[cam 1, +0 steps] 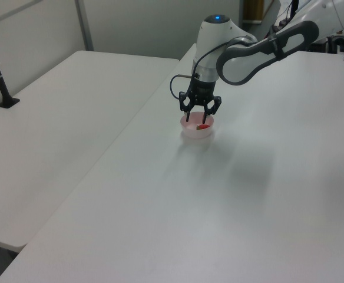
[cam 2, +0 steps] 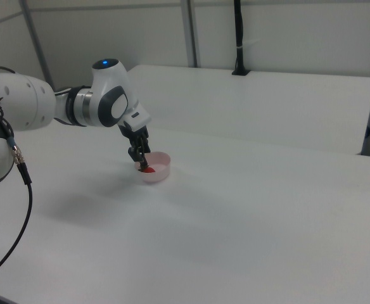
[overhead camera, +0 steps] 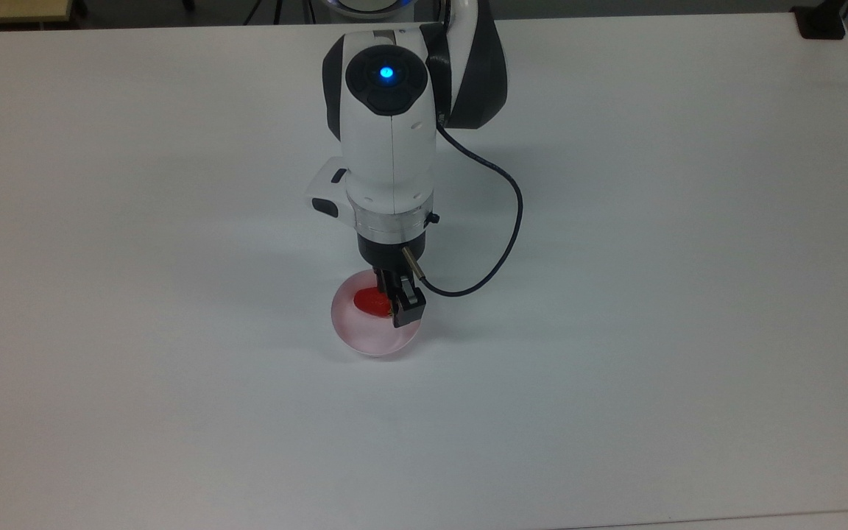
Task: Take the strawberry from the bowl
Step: 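Lower the gripper into the pink bowl around the red strawberry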
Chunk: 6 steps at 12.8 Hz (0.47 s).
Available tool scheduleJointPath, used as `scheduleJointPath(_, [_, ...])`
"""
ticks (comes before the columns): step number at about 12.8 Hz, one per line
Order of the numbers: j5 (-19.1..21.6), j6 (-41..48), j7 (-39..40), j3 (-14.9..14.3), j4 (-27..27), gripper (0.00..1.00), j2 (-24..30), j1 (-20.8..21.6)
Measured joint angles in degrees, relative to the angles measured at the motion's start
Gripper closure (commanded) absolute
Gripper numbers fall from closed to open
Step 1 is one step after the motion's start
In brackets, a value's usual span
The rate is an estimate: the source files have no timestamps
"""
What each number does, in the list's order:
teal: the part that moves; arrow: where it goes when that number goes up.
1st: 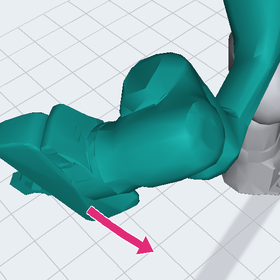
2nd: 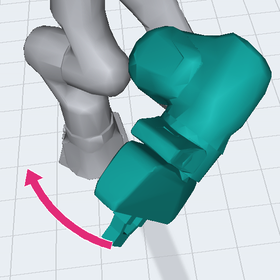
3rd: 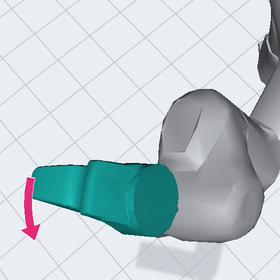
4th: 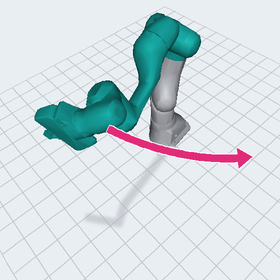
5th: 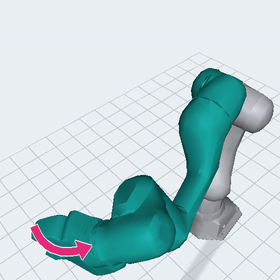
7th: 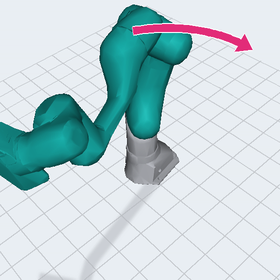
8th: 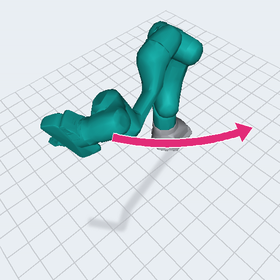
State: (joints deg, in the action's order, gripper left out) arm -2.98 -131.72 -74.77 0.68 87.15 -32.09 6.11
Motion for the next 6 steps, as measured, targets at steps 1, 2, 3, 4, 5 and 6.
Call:
scheduleJointPath(1, [-0.2, 0.0, 0.0, 0.0, 0.0, 0.41, -0.2, 0.0])
scheduleJointPath(2, [-0.8, 0.0, -0.1, 0.0, 0.0, 0.39, -0.3, 0.0])
scheduleJointPath(3, [-1.0, 0.0, -0.1, 0.0, 0.0, 0.38, -0.4, 0.0])
scheduleJointPath(4, [-1.2, 0.0, -0.1, 0.0, 0.0, 0.35, -0.5, 0.0])
scheduleJointPath(5, [-1.3, 0.0, -0.1, 0.0, 0.0, 0.35, -0.5, -0.1])
scheduleJointPath(6, [-1.3, 0.0, -0.1, 0.0, 0.0, 0.31, -0.6, -0.1])
